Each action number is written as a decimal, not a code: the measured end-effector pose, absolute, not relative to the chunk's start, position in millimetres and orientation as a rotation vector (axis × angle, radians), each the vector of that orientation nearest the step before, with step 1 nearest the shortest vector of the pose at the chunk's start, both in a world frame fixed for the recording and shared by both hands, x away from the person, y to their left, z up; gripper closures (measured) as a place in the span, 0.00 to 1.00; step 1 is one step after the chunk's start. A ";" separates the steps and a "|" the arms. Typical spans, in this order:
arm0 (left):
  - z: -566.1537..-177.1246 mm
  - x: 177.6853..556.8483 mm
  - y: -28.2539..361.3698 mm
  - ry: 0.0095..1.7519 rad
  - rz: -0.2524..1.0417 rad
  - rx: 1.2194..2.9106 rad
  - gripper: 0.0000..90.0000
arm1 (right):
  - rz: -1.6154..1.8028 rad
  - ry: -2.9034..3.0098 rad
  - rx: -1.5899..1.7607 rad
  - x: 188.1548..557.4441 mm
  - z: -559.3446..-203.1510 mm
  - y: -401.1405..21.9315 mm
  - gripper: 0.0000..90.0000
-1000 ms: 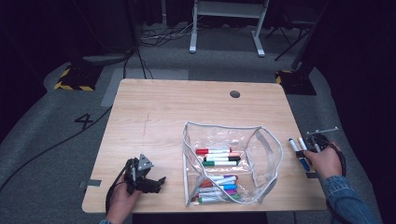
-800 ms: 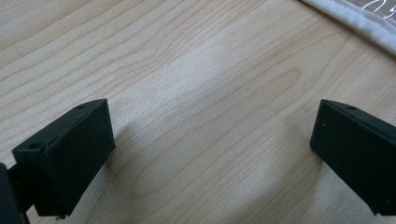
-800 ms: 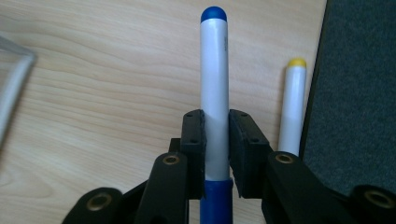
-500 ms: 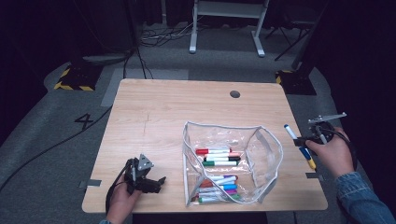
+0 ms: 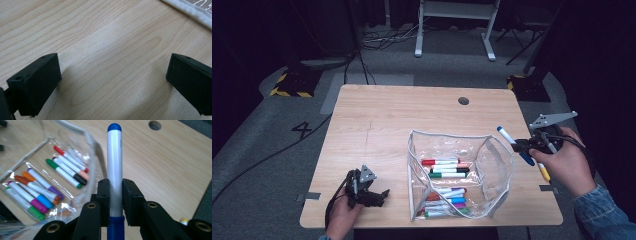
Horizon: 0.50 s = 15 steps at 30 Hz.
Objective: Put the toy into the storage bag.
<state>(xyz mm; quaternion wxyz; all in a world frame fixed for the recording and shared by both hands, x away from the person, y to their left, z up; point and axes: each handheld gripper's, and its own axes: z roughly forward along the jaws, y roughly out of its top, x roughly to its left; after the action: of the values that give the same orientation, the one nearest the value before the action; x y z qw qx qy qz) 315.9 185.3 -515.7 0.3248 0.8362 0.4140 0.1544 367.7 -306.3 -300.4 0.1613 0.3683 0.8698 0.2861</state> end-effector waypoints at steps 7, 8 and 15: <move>-515.7 315.9 185.3 1.086 0.405 2.193 0.00 | 0.849 2.549 0.874 348.1 -278.5 -273.5 0.85; -515.7 315.9 185.3 1.086 0.405 2.193 0.00 | 0.856 2.560 0.843 345.6 -276.3 -269.3 0.85; -515.6 316.0 185.3 1.085 0.405 2.193 0.00 | 0.870 2.646 0.694 328.1 -269.4 -241.3 0.85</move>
<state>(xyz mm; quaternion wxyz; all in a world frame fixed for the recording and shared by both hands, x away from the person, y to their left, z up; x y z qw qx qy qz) 316.0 185.3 -515.6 0.3247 0.8363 0.4139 0.1544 328.1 -241.3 -269.4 0.1352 0.2397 0.9133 0.3004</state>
